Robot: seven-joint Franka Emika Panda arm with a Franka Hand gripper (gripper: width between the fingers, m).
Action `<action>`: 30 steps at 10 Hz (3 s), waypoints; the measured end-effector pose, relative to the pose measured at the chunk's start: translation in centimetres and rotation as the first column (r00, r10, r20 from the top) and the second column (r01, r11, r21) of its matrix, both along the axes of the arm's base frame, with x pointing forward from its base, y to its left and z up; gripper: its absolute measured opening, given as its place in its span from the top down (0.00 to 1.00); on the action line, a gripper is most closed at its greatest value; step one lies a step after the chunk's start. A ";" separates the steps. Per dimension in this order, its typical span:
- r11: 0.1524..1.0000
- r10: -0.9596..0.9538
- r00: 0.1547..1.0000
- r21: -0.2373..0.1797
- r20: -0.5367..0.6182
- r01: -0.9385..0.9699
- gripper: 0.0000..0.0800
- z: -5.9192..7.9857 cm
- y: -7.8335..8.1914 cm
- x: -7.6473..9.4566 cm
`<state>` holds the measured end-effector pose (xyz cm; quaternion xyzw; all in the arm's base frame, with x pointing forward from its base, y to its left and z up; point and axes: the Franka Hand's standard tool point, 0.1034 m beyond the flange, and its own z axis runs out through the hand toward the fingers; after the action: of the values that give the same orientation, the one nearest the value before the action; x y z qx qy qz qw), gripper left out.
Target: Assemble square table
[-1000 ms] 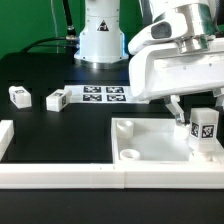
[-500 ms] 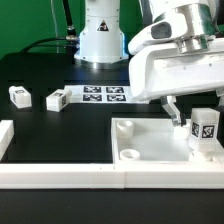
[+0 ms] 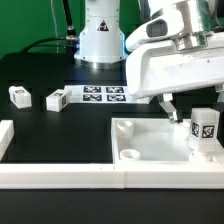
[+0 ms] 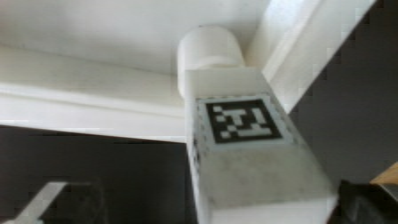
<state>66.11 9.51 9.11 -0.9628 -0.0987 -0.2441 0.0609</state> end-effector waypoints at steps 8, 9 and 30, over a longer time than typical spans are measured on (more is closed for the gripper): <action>0.995 -0.039 0.878 0.059 -0.478 0.076 0.19 -0.2 1.7 1.3; 0.996 -0.030 0.886 0.056 -0.462 0.063 0.19 -0.5 1.3 1.3; 0.018 -0.675 -0.044 -0.076 -0.736 0.997 0.62 -1.6 -1.0 1.7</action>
Offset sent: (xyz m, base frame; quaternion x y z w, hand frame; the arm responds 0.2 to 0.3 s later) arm 0.0211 0.0144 -0.0011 -0.0420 -0.2045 0.0475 0.9768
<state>67.79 8.56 7.56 -0.7425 0.6460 0.0786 0.1589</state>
